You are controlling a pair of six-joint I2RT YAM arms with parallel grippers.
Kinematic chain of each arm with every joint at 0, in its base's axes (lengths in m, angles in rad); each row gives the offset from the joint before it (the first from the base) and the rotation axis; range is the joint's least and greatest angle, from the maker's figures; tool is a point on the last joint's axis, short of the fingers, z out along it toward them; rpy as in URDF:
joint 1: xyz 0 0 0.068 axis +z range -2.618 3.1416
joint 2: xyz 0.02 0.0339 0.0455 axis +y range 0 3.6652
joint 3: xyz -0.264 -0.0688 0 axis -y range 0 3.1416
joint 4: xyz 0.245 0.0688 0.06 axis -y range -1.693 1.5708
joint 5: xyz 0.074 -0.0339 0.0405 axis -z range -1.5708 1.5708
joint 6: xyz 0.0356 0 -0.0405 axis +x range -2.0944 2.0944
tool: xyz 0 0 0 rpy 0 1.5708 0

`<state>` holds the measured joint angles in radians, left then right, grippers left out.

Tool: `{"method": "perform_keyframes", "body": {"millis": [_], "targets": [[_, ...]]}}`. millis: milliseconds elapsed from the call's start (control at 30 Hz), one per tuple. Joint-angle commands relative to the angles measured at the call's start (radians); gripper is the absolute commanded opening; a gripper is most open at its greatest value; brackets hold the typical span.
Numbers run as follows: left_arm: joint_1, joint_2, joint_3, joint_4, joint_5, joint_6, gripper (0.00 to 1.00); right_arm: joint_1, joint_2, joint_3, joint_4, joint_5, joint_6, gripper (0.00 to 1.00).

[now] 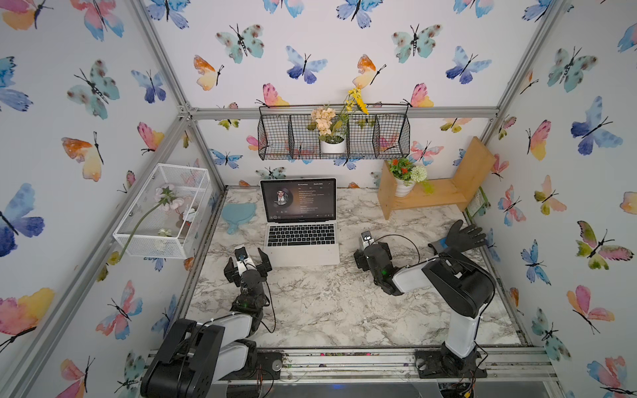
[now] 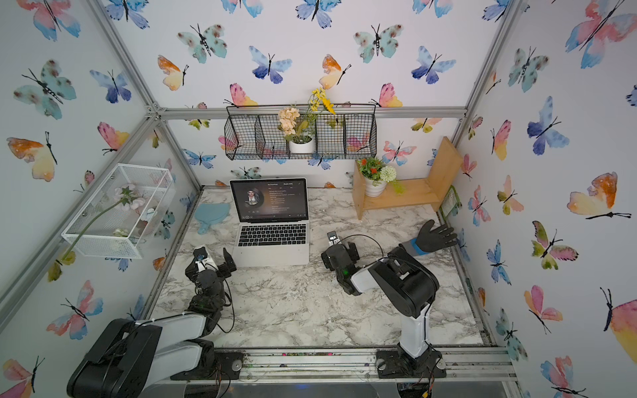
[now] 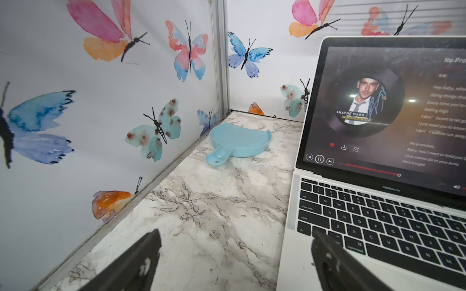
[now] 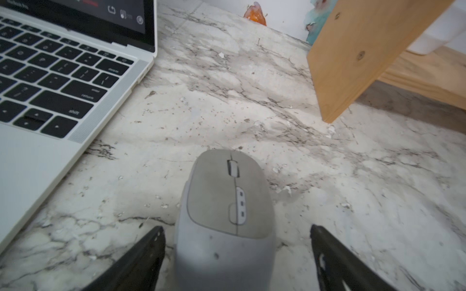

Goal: Remove the wireless mouse receiver from the laptop
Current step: Reset both arms

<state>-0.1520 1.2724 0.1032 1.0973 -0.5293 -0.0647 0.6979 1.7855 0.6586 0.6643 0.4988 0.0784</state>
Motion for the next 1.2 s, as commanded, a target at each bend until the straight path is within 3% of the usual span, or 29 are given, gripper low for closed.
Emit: {"method": "perform_keyframes", "body": {"millis": [0, 133, 200, 267, 367, 467, 600, 700, 867, 967, 1167], "targets": [[0.092, 0.067, 0.026, 0.067, 0.254, -0.016, 0.99, -0.045, -0.206, -0.093, 0.012, 0.036, -0.005, 0.95], [0.113, 0.112, 0.006, 0.148, 0.522, 0.08, 0.99, -0.296, -0.41, -0.227, 0.057, -0.183, 0.161, 0.98], [0.112, 0.098, 0.016, 0.11, 0.498, 0.064, 0.99, -0.389, -0.477, -0.19, -0.086, -0.244, 0.184, 0.98], [0.12, 0.109, 0.039, 0.071, 0.46, 0.037, 0.99, -0.394, -0.503, -0.166, -0.128, -0.144, 0.073, 0.98], [0.121, 0.13, 0.108, -0.032, 0.468, 0.045, 0.99, -0.436, -0.43, -0.19, 0.005, -0.067, -0.092, 0.98], [0.118, 0.13, 0.101, -0.018, 0.458, 0.047, 0.99, -0.506, -0.301, -0.197, 0.128, -0.12, -0.08, 0.98], [0.116, 0.13, 0.105, -0.024, 0.457, 0.047, 0.99, -0.544, -0.181, -0.192, 0.193, -0.299, -0.11, 0.98], [0.115, 0.131, 0.105, -0.024, 0.455, 0.048, 0.99, -0.574, -0.227, -0.271, 0.276, -0.39, -0.108, 0.98], [0.116, 0.13, 0.105, -0.024, 0.457, 0.048, 0.99, -0.605, -0.187, -0.46, 0.686, -0.452, -0.101, 0.98], [0.116, 0.131, 0.105, -0.024, 0.456, 0.048, 0.99, -0.606, -0.224, -0.401, 0.494, -0.459, -0.103, 0.98], [0.115, 0.13, 0.105, -0.024, 0.456, 0.048, 0.99, -0.63, -0.212, -0.38, 0.475, -0.496, -0.091, 0.98]]}}
